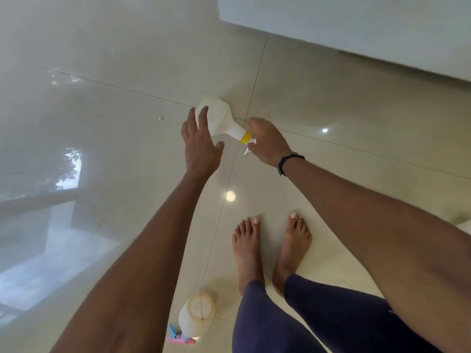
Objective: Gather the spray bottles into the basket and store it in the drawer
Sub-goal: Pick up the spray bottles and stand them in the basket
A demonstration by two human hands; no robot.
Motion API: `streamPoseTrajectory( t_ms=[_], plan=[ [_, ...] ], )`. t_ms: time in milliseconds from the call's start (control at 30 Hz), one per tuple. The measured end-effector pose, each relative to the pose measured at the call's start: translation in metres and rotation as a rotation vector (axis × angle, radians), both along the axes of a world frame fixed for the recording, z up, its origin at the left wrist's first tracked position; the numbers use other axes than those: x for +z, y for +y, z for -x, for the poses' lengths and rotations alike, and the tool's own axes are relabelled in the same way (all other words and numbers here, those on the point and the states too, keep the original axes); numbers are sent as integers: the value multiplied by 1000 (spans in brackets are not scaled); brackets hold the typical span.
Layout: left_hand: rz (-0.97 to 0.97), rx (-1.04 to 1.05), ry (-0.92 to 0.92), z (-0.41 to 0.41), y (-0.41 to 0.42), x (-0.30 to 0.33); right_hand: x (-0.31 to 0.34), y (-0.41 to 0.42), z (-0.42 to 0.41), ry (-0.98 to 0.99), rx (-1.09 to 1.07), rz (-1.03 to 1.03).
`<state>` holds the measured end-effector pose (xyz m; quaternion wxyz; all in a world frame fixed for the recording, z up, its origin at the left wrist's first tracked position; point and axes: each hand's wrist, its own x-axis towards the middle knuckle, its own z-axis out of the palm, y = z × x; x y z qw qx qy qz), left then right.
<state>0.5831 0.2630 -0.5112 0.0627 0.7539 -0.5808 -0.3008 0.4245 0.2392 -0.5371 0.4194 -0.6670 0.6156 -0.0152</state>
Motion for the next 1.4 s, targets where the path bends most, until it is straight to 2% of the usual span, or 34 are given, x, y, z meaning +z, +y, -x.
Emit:
streamPoseTrajectory(
  t_ms=[100, 233, 367, 500, 700, 933, 1033, 1133, 1267, 1400],
  plan=[
    [66, 11, 34, -2, -14, -35, -28, -15, -13, -7, -15, -32],
    [113, 135, 125, -1, -27, -58, -51, -25, -22, -28, 4, -62],
    [105, 162, 153, -1, -39, -63, -60, -29, -21, -13, 16, -71],
    [73, 190, 233, 1, -47, -44, -36, -31, -9, -58, 18, -114],
    [28, 362, 435, 13, -55, 46, 76, -35, 13, -181, -17, -97],
    [-26, 315, 574, 28, -84, 210, 268, -49, 42, -126, 27, -21],
    [-113, 284, 674, 33, -103, 283, 346, -62, 58, -124, 40, 32],
    [-240, 218, 741, 39, -126, 348, 409, -77, 82, -216, 51, 19],
    [-351, 41, 709, 50, -158, 410, 462, -90, 107, -329, 165, 59],
    [-398, -49, 642, 74, -179, 441, 485, -101, 131, -363, 201, 84]
  ],
)
